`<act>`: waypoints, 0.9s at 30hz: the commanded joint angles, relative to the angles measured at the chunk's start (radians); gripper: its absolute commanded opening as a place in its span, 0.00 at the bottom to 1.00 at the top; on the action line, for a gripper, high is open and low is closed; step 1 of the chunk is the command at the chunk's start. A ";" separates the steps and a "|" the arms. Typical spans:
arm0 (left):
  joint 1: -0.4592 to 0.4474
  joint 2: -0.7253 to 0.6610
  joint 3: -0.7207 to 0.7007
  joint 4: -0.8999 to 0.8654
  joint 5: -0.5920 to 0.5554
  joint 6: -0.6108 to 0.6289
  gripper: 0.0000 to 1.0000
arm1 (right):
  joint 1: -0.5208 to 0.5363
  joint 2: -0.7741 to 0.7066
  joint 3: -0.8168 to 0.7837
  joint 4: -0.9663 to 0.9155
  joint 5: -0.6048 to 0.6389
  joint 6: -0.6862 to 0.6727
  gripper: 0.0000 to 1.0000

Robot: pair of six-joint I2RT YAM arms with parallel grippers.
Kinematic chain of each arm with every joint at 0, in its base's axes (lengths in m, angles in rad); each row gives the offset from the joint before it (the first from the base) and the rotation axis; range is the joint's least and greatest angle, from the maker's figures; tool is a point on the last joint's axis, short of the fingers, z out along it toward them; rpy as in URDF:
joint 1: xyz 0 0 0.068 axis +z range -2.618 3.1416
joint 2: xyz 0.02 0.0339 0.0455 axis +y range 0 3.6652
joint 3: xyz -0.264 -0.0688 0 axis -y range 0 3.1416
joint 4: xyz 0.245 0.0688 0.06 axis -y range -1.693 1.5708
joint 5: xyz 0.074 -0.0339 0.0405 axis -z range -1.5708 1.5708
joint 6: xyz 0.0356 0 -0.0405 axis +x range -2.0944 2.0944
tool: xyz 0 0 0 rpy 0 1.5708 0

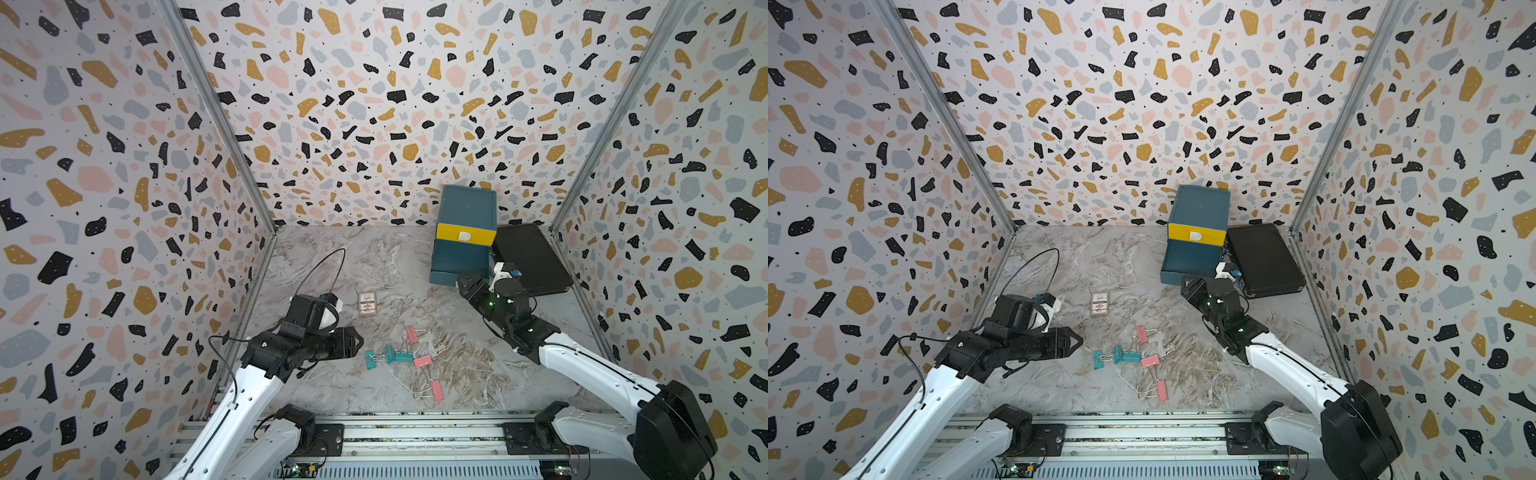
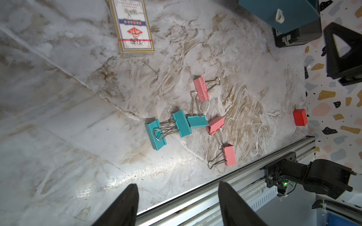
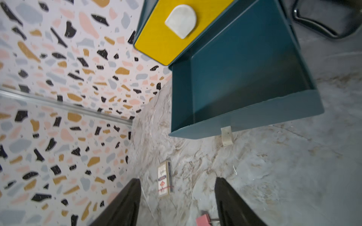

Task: Put the binder clips in the drawer according to color
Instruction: Pick up the binder clip at the center of the board.

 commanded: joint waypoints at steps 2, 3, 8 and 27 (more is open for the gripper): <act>-0.058 0.016 -0.039 -0.033 -0.111 -0.162 0.67 | 0.003 -0.053 0.142 -0.427 -0.181 -0.389 0.59; -0.083 0.022 -0.042 -0.038 -0.149 -0.190 0.67 | 0.004 -0.062 0.159 -0.477 -0.203 -0.439 0.58; -0.235 0.086 -0.072 -0.029 -0.309 -0.419 0.68 | 0.004 -0.126 0.211 -0.701 -0.240 -0.642 0.57; -0.402 0.404 0.211 -0.016 -0.151 0.381 0.82 | 0.004 -0.275 0.217 -0.783 -0.314 -0.770 0.60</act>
